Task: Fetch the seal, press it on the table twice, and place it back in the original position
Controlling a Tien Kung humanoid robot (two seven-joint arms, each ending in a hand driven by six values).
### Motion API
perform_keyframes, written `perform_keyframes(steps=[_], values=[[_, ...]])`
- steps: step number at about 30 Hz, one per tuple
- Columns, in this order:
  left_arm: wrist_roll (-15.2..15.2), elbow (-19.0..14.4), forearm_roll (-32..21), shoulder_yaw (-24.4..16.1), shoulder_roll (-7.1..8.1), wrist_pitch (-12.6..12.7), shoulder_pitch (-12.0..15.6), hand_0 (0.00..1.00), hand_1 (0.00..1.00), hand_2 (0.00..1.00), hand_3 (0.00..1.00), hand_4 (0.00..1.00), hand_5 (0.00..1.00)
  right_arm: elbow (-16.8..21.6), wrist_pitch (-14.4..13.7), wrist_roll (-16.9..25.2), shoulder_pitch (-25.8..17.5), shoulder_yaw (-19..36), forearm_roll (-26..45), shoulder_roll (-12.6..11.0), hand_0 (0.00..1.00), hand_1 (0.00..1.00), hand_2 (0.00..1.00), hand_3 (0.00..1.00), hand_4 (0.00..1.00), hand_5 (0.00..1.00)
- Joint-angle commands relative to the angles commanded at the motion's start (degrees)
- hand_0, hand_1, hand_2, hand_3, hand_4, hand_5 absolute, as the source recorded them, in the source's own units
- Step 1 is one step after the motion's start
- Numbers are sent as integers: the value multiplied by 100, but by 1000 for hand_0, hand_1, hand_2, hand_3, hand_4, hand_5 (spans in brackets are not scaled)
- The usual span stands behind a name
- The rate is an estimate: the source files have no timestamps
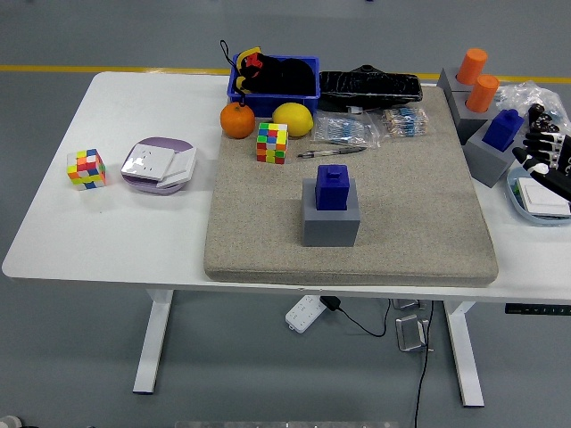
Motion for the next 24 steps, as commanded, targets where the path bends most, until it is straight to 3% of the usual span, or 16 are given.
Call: perform_keyframes(steps=[24], values=[[1,22,-28,24,-6,-3,25,793,742,737,761,621,439,46,-5,-17,-33,217,-32,30,782,670,671,620,854,309]])
